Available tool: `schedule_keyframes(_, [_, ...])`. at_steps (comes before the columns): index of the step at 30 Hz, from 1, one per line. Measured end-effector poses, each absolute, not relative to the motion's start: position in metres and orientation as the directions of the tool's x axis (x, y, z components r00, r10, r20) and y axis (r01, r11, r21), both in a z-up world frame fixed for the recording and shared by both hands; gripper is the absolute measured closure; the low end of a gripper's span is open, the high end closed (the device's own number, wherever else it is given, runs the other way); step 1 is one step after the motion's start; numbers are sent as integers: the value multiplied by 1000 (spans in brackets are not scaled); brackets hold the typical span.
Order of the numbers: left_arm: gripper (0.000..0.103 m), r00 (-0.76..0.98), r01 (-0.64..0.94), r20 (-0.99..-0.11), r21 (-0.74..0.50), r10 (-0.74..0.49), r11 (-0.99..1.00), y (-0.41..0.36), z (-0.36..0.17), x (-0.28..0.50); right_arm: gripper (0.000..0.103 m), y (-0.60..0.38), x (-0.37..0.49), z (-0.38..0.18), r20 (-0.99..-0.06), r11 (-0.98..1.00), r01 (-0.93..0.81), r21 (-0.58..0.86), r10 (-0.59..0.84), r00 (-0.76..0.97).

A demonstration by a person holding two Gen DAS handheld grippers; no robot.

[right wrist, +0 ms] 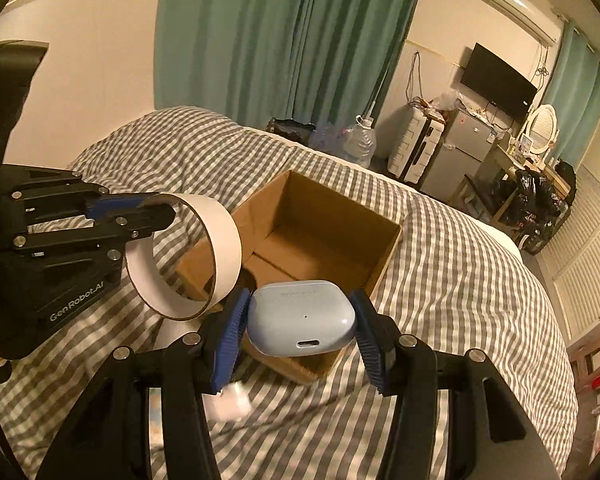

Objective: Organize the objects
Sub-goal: 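Carry the tape roll with the left gripper while the right gripper carries the earbud case into the box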

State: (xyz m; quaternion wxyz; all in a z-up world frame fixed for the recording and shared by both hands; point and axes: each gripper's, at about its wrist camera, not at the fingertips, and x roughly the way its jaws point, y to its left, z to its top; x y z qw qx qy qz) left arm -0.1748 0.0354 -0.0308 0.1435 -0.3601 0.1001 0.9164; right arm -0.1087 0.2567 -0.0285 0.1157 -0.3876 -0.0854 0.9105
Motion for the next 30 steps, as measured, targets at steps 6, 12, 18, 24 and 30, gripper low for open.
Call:
schedule_keyframes(6, [94,-693,-333,-699,91,178,-939,46,-43,-224,52,285,-148,-35,-700,-955,-164,-246,292,-652])
schedule_keyframes(12, [94,-670,-349,-724,114,163,-930,64,-63,-270,52,316,-191,-50,-721,-957,-179,-226,288,-631])
schedule_keyframes(18, [94,-652,-369,-742,134,154,-920,81,-83,-302,52,348,-228,-72,-737,-959,-182,-218,284,-613])
schedule_keyframes(24, [94,-639,-390,-757,168,135,-905,98,-101,-321,52,368,-250,-93,-754,-961,-186,-204,275,-597])
schedule_keyframes(30, [94,-620,-399,-772,157,140,-903,106,-112,-335,52,377,-255,-106,-749,-963,-179,-203,270,-605])
